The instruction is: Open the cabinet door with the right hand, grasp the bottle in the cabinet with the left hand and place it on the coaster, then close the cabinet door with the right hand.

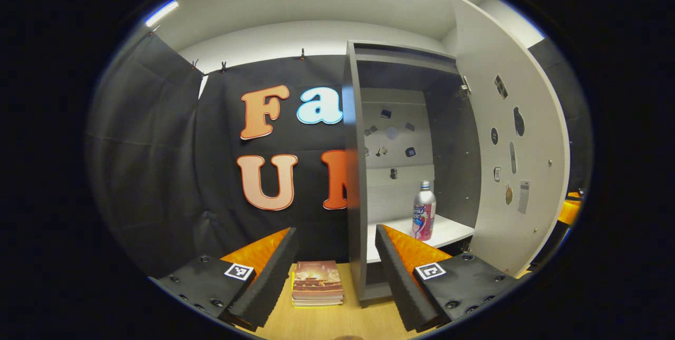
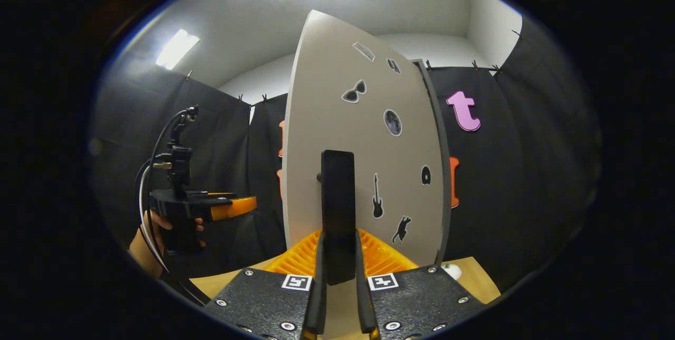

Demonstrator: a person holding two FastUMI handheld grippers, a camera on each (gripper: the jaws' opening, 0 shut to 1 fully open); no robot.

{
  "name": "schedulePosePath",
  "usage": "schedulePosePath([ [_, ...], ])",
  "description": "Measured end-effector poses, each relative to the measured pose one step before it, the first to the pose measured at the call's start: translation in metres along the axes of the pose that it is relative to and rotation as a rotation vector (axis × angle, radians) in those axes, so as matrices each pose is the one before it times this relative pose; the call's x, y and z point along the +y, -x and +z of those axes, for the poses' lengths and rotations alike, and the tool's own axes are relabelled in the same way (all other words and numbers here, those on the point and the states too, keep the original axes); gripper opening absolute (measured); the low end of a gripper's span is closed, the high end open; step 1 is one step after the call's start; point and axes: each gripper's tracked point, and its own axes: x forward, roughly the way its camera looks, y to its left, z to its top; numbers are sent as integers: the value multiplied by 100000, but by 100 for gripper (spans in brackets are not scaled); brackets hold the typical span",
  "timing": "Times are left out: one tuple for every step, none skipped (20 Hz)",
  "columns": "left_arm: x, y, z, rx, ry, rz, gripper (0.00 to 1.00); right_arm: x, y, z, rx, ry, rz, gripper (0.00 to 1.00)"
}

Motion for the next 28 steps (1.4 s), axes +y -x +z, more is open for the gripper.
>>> schedulePosePath([
  [-1060,-417,-142,3,559,-1778,100,-1249,1788,56,-1082,75,-237,24],
  [-913,-456,-52,-211,141,-1491,95,-874,1114,111,-1383,-1021,452,24],
  [-1009,-488,66,-378,-26,-1645,97,-881,1371,119,-1255,-1880,730,24],
  [-1288,-570,-229,-292,335,-2125,98,-700,959,76,-732,-1514,1050,24],
  [-1430,-620,-123,-205,-32,-2390,100,-640,950,220,-170,-1222,910,24],
  [-1295,-652,-278,-84,-584,-2016,100,-194,535,59,-134,-898,428,24],
  [-1143,-662,-312,-19,-689,-1352,100,163,-843,-152,-51,-165,161,24],
  [-1034,-497,-493,96,-284,-1168,100,-38,-397,-37,-398,-73,-41,24],
  [-1114,-624,-405,103,911,-1414,100,-144,-245,109,-841,124,296,24],
  [-1151,-505,-360,105,959,-1675,100,-77,-35,69,-1045,-308,505,27],
  [-865,-676,-192,75,439,-1176,100,-177,157,56,-1092,-287,687,24],
  [-648,-722,-181,201,287,-648,100,-84,133,-34,-502,-433,835,24],
  [-478,-860,-171,410,424,-744,91,-113,74,109,-732,-777,624,24],
  [-489,-918,-494,822,855,-777,91,-124,81,-37,-224,-942,510,29],
  [-369,-996,-369,632,1100,-431,93,-34,92,-66,-639,-737,400,24],
  [-340,-853,-290,633,1092,-403,95,42,96,1,-502,-370,534,25],
  [-218,-858,-449,1300,1358,-333,97,-63,116,129,-614,354,623,24],
  [-443,-957,-583,1712,1244,-745,99,-59,71,56,-63,801,552,25],
  [-398,-825,-426,1335,22,-568,99,-73,66,36,-75,702,329,24],
  [-86,-859,-138,892,-650,-250,99,-101,29,-29,82,509,310,24],
  [-310,-948,-39,443,-771,-123,99,-82,-73,-44,5,-9,204,25],
  [-321,-1004,41,3,-631,90,99,-73,14,-77,-78,27,249,25],
  [-264,-977,41,-215,-404,-194,95,5,-25,-132,827,-50,608,26],
  [-117,-1030,-79,387,-135,533,95,88,115,-371,1460,262,945,27],
  [-179,-890,-224,852,291,415,95,-40,-10,-160,855,740,666,30],
  [-321,-754,-129,382,371,-400,95,-259,84,439,-1536,1197,-59,31],
  [-314,-918,-45,-77,165,-453,99,-485,-57,283,-485,1362,-724,33],
  [-150,-819,-179,-23,-212,-167,99,-355,118,8,135,991,-358,34],
])
